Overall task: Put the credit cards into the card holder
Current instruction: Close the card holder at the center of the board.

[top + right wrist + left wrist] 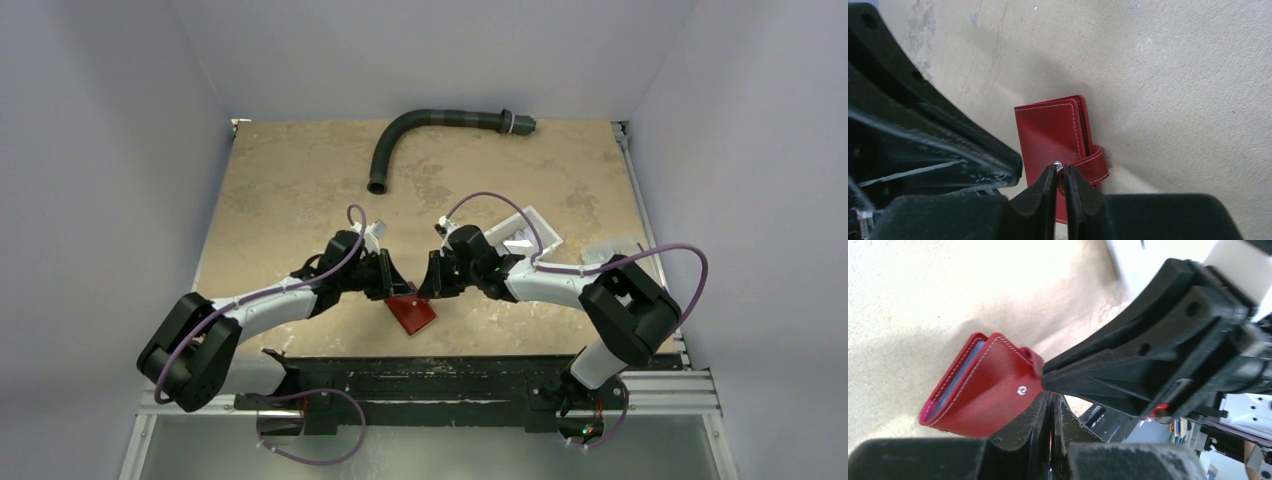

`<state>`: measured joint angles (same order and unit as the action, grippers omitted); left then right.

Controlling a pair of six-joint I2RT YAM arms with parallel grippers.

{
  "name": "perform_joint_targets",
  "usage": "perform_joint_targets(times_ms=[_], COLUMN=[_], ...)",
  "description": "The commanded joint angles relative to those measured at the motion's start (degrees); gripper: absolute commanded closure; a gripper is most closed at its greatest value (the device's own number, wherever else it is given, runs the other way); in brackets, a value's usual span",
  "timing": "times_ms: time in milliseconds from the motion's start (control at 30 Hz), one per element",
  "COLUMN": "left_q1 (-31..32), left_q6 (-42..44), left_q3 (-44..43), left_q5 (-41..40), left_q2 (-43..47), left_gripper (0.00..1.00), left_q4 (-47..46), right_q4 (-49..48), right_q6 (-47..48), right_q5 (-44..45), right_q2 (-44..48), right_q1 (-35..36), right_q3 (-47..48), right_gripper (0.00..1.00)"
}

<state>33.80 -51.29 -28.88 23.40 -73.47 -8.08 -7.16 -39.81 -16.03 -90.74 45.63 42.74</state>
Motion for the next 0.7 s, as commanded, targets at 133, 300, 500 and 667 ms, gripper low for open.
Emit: perform_joint_targets(times_ms=[133,300,500,667], left_q1=[-0.32,-0.32,-0.32,-0.37], left_q6=[3.24,3.17,4.07,4.24], left_q3=[0.35,1.73,2.12,2.4], left_q5=[-0.62,-1.19,-2.32,-3.27], left_q2=[-2.87,-4.89,-5.84,-6.43], left_gripper=[1.0,1.0,1.0,1.0], left_q4=[-3.57,-5.31,-5.41,-5.4], right_q4=[5.66,6.2,6.4,4.6], right_q6=[5.28,6.63,8.22,9.0], right_q5=[2.64,2.95,4.62,3.47], right_q2=[2.49,3.17,4.99,5.84], right_q1=[0.07,0.11,0.21,0.16], right_q3=[3.46,3.42,2.83,2.01], right_gripper=[0.73,0.64,0.46,0.43])
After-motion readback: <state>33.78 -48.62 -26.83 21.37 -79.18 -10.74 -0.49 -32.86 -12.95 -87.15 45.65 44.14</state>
